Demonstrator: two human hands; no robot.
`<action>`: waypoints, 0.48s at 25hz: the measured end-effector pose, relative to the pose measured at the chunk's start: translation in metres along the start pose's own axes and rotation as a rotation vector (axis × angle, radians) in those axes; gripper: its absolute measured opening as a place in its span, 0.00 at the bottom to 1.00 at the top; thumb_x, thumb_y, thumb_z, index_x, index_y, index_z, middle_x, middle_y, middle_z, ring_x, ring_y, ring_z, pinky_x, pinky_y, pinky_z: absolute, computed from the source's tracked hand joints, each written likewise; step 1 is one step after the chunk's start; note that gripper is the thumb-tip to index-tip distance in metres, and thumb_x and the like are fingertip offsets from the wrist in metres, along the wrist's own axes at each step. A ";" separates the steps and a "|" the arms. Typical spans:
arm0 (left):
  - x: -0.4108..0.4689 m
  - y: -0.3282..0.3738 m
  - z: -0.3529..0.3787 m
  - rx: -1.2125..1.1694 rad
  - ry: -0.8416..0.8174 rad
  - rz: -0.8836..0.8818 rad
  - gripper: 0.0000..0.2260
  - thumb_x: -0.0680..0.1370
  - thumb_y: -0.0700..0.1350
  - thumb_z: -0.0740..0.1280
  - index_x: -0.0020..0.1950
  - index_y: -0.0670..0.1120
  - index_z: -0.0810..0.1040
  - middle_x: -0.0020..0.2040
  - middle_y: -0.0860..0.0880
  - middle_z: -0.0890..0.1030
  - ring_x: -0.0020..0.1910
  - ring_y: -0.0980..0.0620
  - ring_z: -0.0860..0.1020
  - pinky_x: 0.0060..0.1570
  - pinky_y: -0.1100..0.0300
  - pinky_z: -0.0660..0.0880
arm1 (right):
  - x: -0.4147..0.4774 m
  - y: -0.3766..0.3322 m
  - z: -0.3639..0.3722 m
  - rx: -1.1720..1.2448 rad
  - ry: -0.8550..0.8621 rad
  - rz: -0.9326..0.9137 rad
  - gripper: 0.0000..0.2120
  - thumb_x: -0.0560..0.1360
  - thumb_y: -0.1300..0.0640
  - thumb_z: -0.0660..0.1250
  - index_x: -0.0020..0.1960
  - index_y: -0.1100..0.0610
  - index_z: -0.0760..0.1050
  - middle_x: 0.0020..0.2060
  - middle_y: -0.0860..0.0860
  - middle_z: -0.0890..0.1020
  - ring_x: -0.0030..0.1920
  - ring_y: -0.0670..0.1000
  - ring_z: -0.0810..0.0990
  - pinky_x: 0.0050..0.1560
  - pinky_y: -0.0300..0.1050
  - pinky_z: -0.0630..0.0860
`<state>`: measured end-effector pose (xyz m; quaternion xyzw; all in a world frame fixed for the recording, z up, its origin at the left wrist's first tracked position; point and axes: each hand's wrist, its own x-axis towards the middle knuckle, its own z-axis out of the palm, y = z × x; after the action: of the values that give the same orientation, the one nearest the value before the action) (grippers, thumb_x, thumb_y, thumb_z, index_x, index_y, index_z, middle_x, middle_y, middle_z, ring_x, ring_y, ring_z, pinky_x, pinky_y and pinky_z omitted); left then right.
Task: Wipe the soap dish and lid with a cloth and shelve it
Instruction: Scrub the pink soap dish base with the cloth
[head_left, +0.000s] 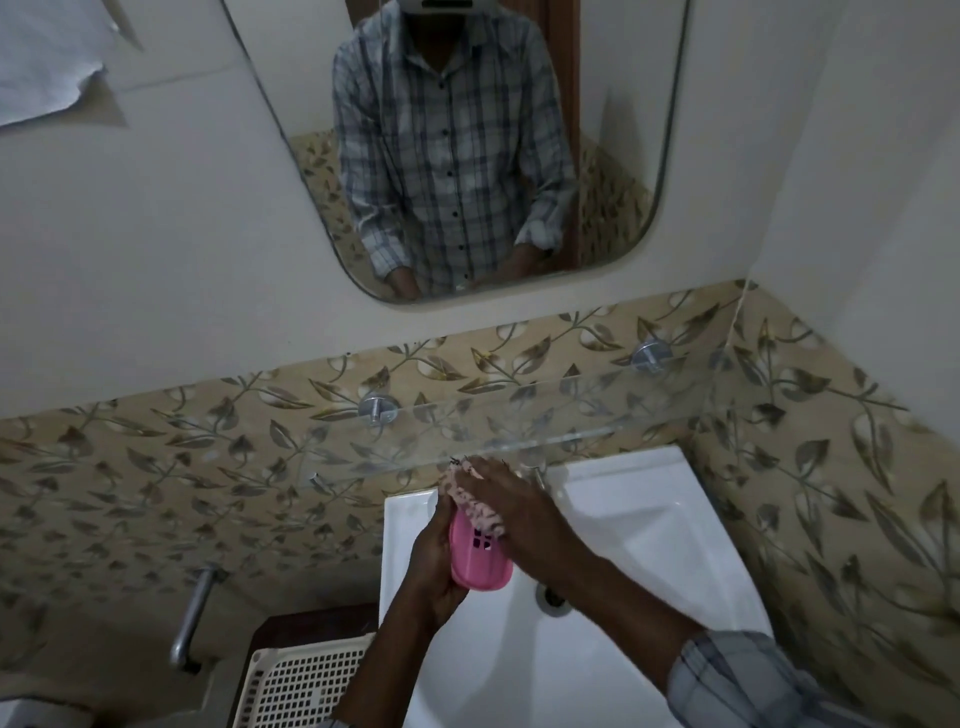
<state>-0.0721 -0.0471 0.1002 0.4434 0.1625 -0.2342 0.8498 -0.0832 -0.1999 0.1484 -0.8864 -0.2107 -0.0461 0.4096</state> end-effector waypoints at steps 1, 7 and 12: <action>-0.001 -0.003 0.000 -0.002 0.031 0.023 0.29 0.76 0.59 0.63 0.70 0.41 0.74 0.62 0.37 0.81 0.58 0.39 0.81 0.55 0.45 0.78 | -0.004 0.000 0.007 0.043 0.035 0.076 0.23 0.79 0.67 0.63 0.73 0.57 0.70 0.71 0.54 0.73 0.70 0.46 0.69 0.72 0.37 0.65; -0.010 -0.009 0.001 -0.005 0.028 0.006 0.28 0.80 0.60 0.58 0.67 0.40 0.76 0.59 0.35 0.81 0.57 0.38 0.80 0.60 0.43 0.75 | -0.002 -0.008 0.022 0.111 0.216 0.316 0.24 0.76 0.72 0.62 0.71 0.60 0.71 0.66 0.58 0.78 0.66 0.55 0.77 0.66 0.50 0.75; -0.008 0.009 -0.006 -0.053 0.099 -0.010 0.28 0.79 0.61 0.55 0.62 0.39 0.77 0.51 0.36 0.84 0.52 0.38 0.81 0.55 0.44 0.76 | -0.014 0.000 0.009 0.163 0.049 0.029 0.23 0.72 0.73 0.61 0.66 0.64 0.77 0.62 0.61 0.81 0.63 0.59 0.80 0.68 0.51 0.74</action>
<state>-0.0738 -0.0355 0.1070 0.4309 0.2127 -0.2120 0.8510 -0.0974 -0.1981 0.1394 -0.8518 -0.1909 -0.0444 0.4859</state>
